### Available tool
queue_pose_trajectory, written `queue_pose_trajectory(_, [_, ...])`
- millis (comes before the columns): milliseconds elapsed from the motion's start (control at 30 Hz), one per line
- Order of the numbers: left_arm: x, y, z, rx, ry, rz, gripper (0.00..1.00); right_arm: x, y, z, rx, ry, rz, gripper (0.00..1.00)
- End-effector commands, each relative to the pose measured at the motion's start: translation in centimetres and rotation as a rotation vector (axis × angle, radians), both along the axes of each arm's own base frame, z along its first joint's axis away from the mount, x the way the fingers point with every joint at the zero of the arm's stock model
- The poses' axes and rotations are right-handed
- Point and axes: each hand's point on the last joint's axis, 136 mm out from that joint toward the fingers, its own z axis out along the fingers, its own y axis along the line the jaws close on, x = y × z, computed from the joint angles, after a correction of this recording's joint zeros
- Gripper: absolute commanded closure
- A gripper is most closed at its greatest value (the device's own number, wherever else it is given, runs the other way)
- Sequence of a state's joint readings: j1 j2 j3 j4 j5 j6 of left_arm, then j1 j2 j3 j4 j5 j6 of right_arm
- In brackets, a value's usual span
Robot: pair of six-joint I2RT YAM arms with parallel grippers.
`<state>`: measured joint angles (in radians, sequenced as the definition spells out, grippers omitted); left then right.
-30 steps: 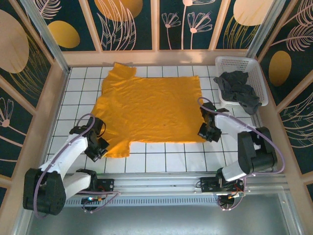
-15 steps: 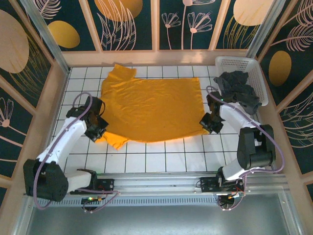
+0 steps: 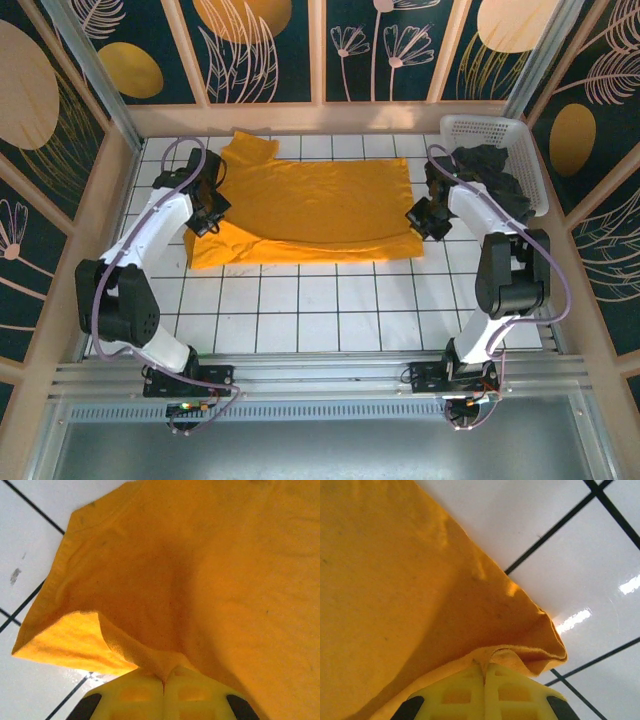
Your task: Fold and stack the t-shirts
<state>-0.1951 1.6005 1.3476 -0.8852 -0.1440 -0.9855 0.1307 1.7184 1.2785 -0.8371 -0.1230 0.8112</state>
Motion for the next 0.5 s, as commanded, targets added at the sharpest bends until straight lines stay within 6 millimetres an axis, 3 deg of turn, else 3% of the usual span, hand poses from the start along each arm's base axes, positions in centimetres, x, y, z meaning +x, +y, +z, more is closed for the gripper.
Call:
queue_pose_trajectory(0, [2.1, 0.6, 1.5, 0.061, -0.053, -0.02, 1.0, 1.1, -0.6, 0.2, -0.029, -0.001, -0.04, 1.0])
queue_pose_trajectory(400, [5.4, 1.6, 3.0, 0.161, -0.118, -0.049, 1.0, 3.6, -0.6, 0.1, -0.041, -0.036, -0.053, 1.0])
queue_pose_trajectory(467, [5.8, 1.6, 1.9, 0.171, -0.096, -0.055, 1.0, 4.1, -0.6, 0.2, -0.043, -0.042, -0.053, 1.0])
